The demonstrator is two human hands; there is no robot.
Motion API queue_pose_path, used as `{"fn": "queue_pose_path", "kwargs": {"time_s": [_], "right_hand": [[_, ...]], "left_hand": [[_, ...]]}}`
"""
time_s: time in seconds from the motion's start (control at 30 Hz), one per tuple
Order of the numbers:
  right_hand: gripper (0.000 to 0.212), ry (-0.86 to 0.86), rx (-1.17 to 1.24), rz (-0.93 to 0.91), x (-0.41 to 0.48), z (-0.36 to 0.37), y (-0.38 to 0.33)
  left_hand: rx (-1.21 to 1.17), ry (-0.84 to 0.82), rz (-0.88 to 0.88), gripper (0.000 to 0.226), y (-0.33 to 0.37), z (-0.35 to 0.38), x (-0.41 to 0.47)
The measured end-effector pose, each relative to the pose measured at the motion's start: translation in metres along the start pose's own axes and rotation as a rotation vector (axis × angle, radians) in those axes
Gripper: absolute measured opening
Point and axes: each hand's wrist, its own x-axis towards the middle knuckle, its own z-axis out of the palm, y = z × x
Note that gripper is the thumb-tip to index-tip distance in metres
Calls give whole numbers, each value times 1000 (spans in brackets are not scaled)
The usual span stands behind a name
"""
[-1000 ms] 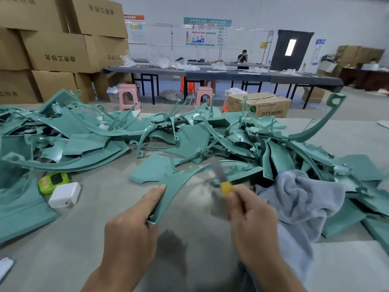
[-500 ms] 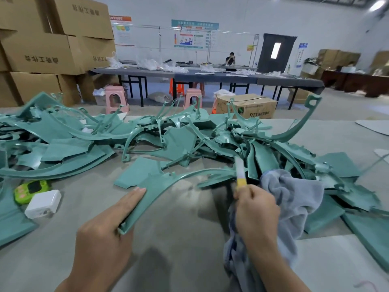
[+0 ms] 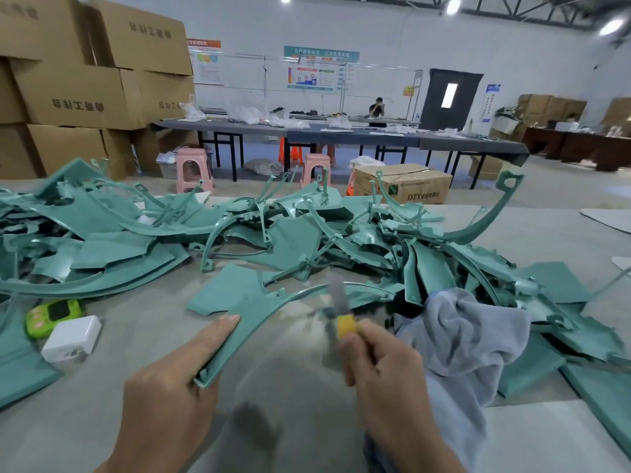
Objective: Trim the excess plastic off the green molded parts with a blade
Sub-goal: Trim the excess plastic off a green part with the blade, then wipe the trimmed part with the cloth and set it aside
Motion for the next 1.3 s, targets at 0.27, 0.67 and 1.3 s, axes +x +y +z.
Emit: {"fn": "queue_pose_path", "kwargs": {"time_s": [0.27, 0.67, 1.3], "right_hand": [[32, 242, 39, 131, 8, -10, 7], [27, 1, -103, -21, -7, 7, -13], [37, -124, -456, 178, 3, -4, -3]], "left_hand": [[71, 17, -41, 62, 2, -1, 4], [177, 58, -22, 74, -5, 14, -1], [-483, 302, -600, 29, 3, 7, 4]]}}
